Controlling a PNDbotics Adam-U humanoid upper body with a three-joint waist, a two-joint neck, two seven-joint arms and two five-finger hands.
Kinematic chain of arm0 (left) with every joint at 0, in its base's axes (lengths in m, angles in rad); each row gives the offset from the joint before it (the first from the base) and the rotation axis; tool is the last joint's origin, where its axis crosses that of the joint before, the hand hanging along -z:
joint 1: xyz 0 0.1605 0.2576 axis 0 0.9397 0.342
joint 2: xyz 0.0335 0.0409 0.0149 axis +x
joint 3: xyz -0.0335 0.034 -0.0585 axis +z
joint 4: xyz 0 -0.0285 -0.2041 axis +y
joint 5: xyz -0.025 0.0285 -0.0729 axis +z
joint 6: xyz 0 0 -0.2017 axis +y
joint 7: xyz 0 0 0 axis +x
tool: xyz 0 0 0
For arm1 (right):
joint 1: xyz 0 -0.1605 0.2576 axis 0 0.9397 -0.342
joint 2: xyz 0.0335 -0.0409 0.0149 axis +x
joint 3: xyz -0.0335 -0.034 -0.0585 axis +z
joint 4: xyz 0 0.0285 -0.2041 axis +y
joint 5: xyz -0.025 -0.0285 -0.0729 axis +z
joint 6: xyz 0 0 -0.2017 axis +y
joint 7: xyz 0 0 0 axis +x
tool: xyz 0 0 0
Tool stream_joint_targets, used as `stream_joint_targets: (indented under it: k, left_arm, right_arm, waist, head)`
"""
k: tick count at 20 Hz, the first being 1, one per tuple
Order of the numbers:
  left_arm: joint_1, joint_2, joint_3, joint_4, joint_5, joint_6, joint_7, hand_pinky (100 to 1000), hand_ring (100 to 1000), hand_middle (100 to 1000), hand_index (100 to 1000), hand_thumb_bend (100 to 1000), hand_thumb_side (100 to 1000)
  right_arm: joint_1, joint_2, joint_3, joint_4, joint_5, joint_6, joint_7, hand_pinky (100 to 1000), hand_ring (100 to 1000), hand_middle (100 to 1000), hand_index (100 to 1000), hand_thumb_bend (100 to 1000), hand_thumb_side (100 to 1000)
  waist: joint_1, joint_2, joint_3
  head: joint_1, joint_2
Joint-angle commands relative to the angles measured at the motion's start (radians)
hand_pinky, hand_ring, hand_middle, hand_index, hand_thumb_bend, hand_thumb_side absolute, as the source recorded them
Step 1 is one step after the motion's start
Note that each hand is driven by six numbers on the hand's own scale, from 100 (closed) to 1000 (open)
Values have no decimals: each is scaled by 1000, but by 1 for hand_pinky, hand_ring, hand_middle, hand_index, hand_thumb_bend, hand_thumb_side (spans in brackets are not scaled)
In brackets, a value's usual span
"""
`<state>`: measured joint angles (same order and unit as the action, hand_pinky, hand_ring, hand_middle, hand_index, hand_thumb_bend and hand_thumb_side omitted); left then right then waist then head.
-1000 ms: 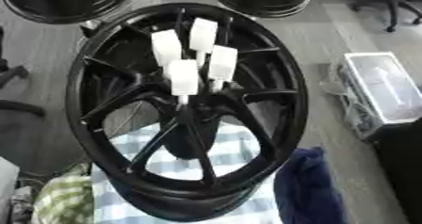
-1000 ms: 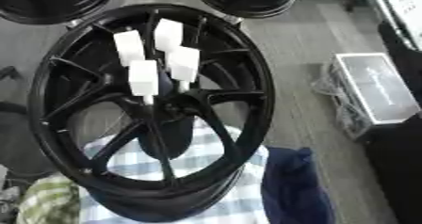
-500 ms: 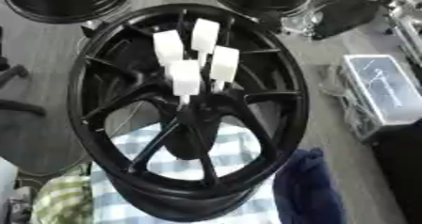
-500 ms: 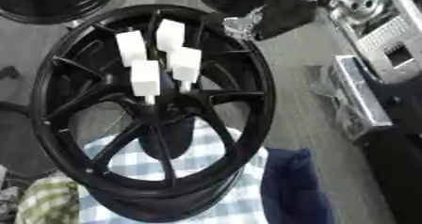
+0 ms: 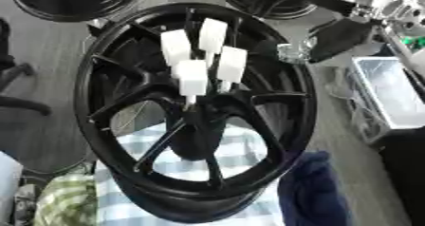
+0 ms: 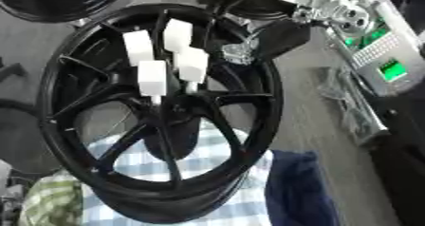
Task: Pull the pin out of the wheel hub.
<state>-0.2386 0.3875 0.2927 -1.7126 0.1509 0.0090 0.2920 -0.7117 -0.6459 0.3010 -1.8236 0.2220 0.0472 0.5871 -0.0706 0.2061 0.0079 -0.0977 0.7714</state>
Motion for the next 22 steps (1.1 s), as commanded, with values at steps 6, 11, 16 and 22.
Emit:
stream_joint_targets:
  k: [6, 11, 16, 22]
  left_arm:
    - [-11, 31, 10, -12, 4, -2, 1, 769, 799, 663, 728, 100, 826]
    - [-12, 31, 10, -13, 3, -2, 0, 769, 799, 661, 727, 100, 827]
    - [-12, 32, 11, -13, 3, -2, 0, 770, 797, 658, 725, 100, 827]
    - [-12, 32, 12, -13, 4, -1, 1, 770, 796, 656, 724, 100, 828]
  right_arm:
    - [-13, -3, 8, 17, 42, -29, 19, 871, 756, 731, 855, 347, 524]
    - [-12, 4, 17, 27, 66, -40, 23, 868, 752, 723, 848, 349, 529]
    - [-12, 13, 25, 42, 87, -49, 26, 865, 744, 714, 839, 349, 537]
    - [-11, 19, 29, 49, 98, -56, 27, 863, 739, 700, 829, 342, 546]
  waist:
    - [3, -7, 3]
    - [1, -5, 4]
    - [-1, -2, 5]
    - [-2, -1, 6]
  head:
    - [9, -1]
    - [11, -1]
    - [12, -1]
    - [14, -1]
